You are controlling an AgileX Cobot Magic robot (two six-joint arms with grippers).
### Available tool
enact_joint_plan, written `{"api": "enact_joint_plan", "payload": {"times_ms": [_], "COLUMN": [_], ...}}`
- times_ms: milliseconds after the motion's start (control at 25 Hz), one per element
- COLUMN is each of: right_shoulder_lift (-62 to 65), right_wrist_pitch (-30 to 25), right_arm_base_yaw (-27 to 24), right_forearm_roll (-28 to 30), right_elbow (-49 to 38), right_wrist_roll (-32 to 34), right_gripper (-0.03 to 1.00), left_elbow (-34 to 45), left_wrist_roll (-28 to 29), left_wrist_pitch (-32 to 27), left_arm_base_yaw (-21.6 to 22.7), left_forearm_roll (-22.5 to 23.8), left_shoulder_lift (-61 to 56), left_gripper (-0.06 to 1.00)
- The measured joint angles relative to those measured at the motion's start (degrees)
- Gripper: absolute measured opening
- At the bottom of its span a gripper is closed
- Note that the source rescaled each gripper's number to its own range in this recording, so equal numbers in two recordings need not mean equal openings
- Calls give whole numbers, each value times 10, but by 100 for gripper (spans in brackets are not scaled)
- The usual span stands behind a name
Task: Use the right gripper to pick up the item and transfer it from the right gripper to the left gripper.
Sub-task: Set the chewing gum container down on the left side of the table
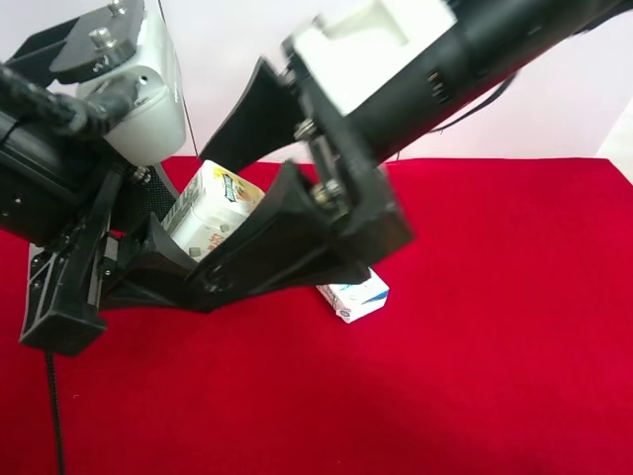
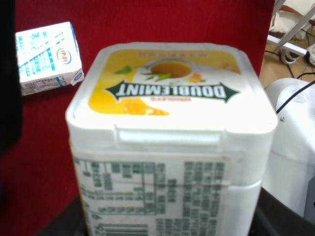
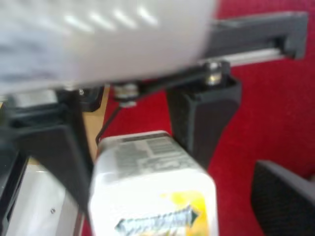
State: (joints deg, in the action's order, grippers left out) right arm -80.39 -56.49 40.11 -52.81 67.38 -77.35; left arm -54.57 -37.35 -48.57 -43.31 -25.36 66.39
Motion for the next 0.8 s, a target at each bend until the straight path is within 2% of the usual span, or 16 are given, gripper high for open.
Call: {"api": "enact_joint_plan", "payload": {"times_ms": [200, 440, 640, 800], "right_shoulder_lift": [68, 145, 224, 323], "right_wrist_pitch": [-47, -120, -125, -125], "right_arm_base_yaw": [0, 0, 0, 0], "right_forearm_roll": [118, 230, 301, 333], "right_elbow": [0, 0, -17, -96], "right_wrist_roll": [115, 246, 357, 419], "right_gripper": [100, 100, 100, 100], "left_elbow": [0, 0, 0, 0], "left_wrist_roll": [0, 0, 0, 0], "left_wrist_pitch": [0, 0, 0, 0], "left_arm_base_yaw": [0, 0, 0, 0], "left_forearm_roll": [0, 0, 0, 0], "left_shoulder_lift": [0, 0, 0, 0], "left_gripper": [0, 0, 0, 0]}}
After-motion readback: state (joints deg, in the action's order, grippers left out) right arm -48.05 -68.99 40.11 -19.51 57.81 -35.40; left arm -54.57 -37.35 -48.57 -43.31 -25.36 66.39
